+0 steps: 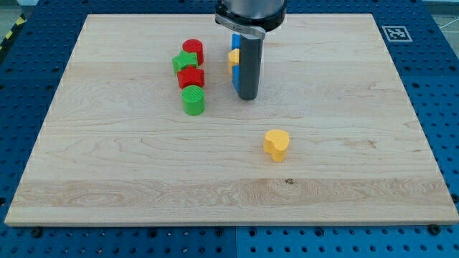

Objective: Push the yellow heart below the blue cube

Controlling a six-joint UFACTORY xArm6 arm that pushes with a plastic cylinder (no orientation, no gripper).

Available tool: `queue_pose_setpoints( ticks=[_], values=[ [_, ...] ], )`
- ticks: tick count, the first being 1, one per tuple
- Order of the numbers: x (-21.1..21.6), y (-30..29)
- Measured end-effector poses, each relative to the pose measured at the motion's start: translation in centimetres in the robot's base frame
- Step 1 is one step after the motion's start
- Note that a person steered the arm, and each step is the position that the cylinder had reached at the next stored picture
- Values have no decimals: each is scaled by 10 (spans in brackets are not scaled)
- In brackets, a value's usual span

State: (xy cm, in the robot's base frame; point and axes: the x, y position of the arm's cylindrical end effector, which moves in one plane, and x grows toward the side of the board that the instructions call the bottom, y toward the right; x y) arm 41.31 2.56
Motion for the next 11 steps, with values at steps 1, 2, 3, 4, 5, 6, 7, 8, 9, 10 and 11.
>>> queue_pose_setpoints(
  ticks=[1, 2, 3, 4, 5, 6, 7, 8, 9, 10, 11],
  values=[
    [19, 30],
    [66, 104],
    [96, 139],
    [121, 139],
    [150, 131],
    [152, 114],
    [145, 100],
    [127, 86],
    [114, 72],
    [103, 57],
    [100, 47]
  ],
)
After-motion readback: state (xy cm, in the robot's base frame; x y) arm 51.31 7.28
